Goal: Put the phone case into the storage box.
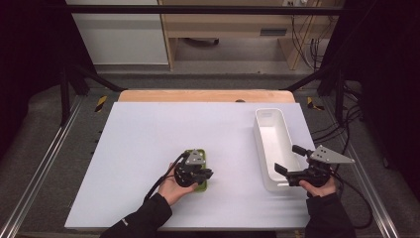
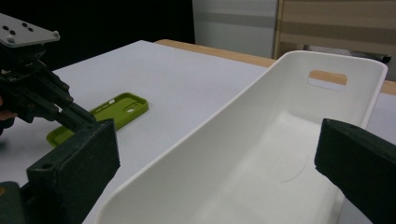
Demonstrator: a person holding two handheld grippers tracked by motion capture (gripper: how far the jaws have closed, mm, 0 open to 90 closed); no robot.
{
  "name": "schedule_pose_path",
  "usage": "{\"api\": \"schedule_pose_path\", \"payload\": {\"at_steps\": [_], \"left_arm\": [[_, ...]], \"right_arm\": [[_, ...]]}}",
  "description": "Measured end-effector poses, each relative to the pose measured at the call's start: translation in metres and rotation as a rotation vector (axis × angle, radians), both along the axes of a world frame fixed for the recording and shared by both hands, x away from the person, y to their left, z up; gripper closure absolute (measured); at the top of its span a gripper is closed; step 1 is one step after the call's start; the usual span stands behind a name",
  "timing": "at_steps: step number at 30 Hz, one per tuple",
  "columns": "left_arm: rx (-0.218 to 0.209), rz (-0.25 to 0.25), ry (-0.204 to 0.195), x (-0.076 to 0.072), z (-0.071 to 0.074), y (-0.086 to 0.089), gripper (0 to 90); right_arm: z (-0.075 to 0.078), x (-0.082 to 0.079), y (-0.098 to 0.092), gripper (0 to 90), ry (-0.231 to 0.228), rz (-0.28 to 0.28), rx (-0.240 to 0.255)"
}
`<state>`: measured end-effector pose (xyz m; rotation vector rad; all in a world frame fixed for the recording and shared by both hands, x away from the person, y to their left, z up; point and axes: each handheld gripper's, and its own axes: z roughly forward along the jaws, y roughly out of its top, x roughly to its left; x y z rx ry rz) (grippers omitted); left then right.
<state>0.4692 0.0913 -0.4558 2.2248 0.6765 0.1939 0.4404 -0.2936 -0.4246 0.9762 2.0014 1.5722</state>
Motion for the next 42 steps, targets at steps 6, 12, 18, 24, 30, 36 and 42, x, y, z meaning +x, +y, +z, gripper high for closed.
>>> {"api": "schedule_pose_path", "payload": {"at_steps": [6,12,18,24,30,36,42], "left_arm": [[0.02,-0.013,0.015,-0.0004,-0.0036,-0.0031,90.0],[0.04,-0.027,0.029,-0.0006,-0.007,-0.0055,90.0],[0.064,-0.04,0.041,-0.0002,-0.0085,-0.0059,90.0],[0.081,-0.046,0.04,-0.0013,-0.0087,-0.0069,90.0],[0.098,-0.056,0.035,-0.0024,-0.0076,-0.0067,90.0],[0.119,-0.062,0.033,-0.0033,-0.0063,-0.006,90.0],[0.138,-0.065,0.03,-0.0043,-0.0052,-0.0037,90.0]], "right_arm": [[0.0001,-0.0001,-0.0001,0.6,0.0,0.0,0.001],[-0.0002,0.0002,0.0004,0.6,0.0,0.001,-0.002],[-0.0004,0.0003,0.0003,0.6,0.001,-0.001,-0.005],[-0.0003,0.0001,0.0005,0.6,0.003,0.0,-0.006],[-0.0003,0.0002,0.0004,0.6,0.002,0.0,-0.006],[-0.0003,0.0002,0.0004,0.6,0.001,0.0,-0.006],[-0.0002,0.0001,0.0004,0.6,0.001,0.002,-0.006]]}}
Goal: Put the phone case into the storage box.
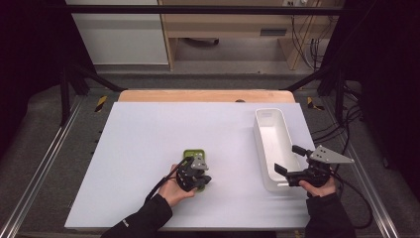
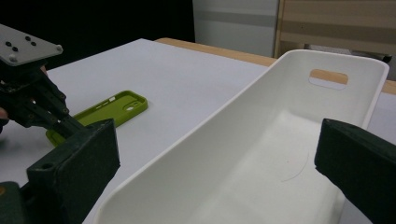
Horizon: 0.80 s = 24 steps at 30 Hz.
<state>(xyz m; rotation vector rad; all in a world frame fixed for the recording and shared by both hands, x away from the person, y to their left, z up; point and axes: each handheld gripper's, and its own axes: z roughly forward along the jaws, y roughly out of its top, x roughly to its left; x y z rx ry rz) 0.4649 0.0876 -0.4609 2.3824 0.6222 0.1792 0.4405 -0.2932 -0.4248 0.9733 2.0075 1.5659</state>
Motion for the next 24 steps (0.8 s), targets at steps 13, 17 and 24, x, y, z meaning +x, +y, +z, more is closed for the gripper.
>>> {"api": "schedule_pose_path", "payload": {"at_steps": [13,17,24], "left_arm": [[0.029,-0.006,-0.009,-0.006,0.001,0.007,90.0],[0.043,-0.005,-0.016,-0.008,0.002,0.009,90.0],[0.059,0.004,-0.021,-0.009,0.003,0.012,90.0]], "right_arm": [[0.0,0.0,0.0,0.6,0.0,0.0,0.001],[0.0,0.0,0.0,0.6,-0.001,-0.001,0.001],[0.0,0.0,0.0,0.6,-0.001,-0.001,0.002]]}}
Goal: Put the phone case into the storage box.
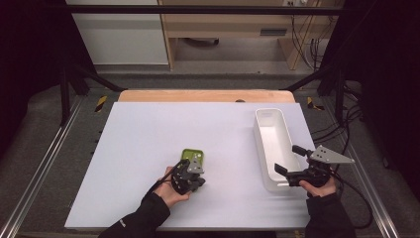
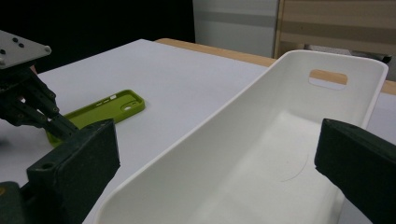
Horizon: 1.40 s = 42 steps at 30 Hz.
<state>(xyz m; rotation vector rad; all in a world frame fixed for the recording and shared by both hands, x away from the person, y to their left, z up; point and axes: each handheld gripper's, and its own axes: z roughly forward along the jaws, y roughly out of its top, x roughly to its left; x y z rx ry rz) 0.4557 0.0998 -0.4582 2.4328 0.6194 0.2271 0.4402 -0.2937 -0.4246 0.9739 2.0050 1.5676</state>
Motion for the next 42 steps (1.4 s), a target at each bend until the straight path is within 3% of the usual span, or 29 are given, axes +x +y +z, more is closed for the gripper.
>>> {"api": "schedule_pose_path", "payload": {"at_steps": [12,25,26,29,30,31,37,42], "left_arm": [[0.011,0.018,0.0,-0.002,0.001,0.013,90.0],[-0.011,0.028,0.009,-0.001,0.001,0.019,90.0],[-0.037,0.031,0.011,-0.002,0.003,0.02,90.0],[-0.061,0.035,0.003,-0.002,0.007,0.022,90.0],[-0.102,0.045,-0.004,-0.003,0.011,0.025,89.9],[-0.102,0.045,-0.004,-0.003,0.011,0.025,88.8],[-0.194,0.087,-0.051,-0.002,0.026,0.039,81.0],[-0.259,0.137,-0.103,0.001,0.036,0.054,65.6]], "right_arm": [[0.0,0.0,0.0,0.6,-0.001,0.001,0.001],[0.0,0.0,0.0,0.6,-0.001,0.001,0.002],[0.0,0.0,0.0,0.6,-0.001,0.001,0.001],[0.0,0.0,0.0,0.6,0.0,0.001,0.001],[0.0,0.0,0.0,0.6,-0.001,0.002,0.002],[0.0,0.0,0.0,0.6,0.0,0.001,0.003],[0.0,0.0,0.0,0.6,0.001,0.002,0.001],[0.0,0.0,0.0,0.6,0.0,0.001,0.001]]}}
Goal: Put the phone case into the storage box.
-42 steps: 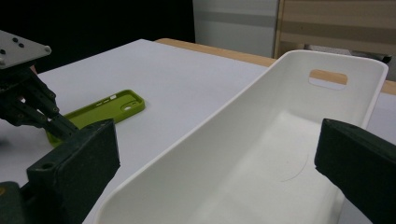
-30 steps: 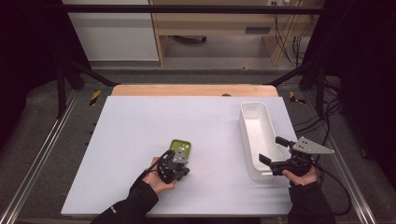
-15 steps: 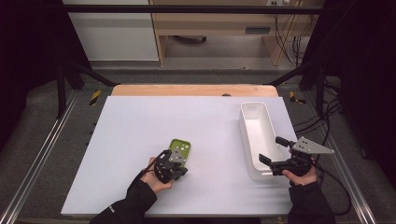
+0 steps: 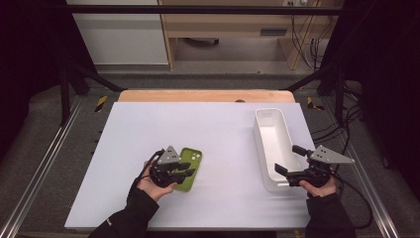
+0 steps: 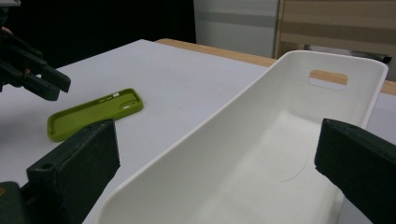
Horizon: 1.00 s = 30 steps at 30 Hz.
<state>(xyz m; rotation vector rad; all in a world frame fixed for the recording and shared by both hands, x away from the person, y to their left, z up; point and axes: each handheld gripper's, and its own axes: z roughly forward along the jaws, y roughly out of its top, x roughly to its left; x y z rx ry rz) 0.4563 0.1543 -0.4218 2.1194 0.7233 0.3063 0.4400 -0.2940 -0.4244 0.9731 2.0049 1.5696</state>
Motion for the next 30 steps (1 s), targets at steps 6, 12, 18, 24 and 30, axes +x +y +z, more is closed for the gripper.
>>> {"api": "schedule_pose_path", "payload": {"at_steps": [6,12,18,24,30], "left_arm": [[-0.058,0.051,-0.046,0.002,0.009,0.011,45.2],[-0.102,0.127,-0.068,0.008,0.015,0.025,25.6],[-0.093,0.191,-0.087,0.011,0.017,0.031,12.0],[-0.092,0.22,-0.079,0.014,0.016,0.033,6.6],[-0.08,0.226,-0.064,0.021,0.01,0.033,3.8]], "right_arm": [[0.0,0.0,0.0,0.6,-0.001,0.0,0.0],[0.0,0.0,0.0,0.6,0.001,0.001,0.004],[0.0,0.0,-0.001,0.6,-0.001,0.0,0.002],[0.0,0.0,-0.001,0.6,-0.001,0.0,0.003],[0.0,0.0,0.0,0.6,0.0,0.001,0.001]]}}
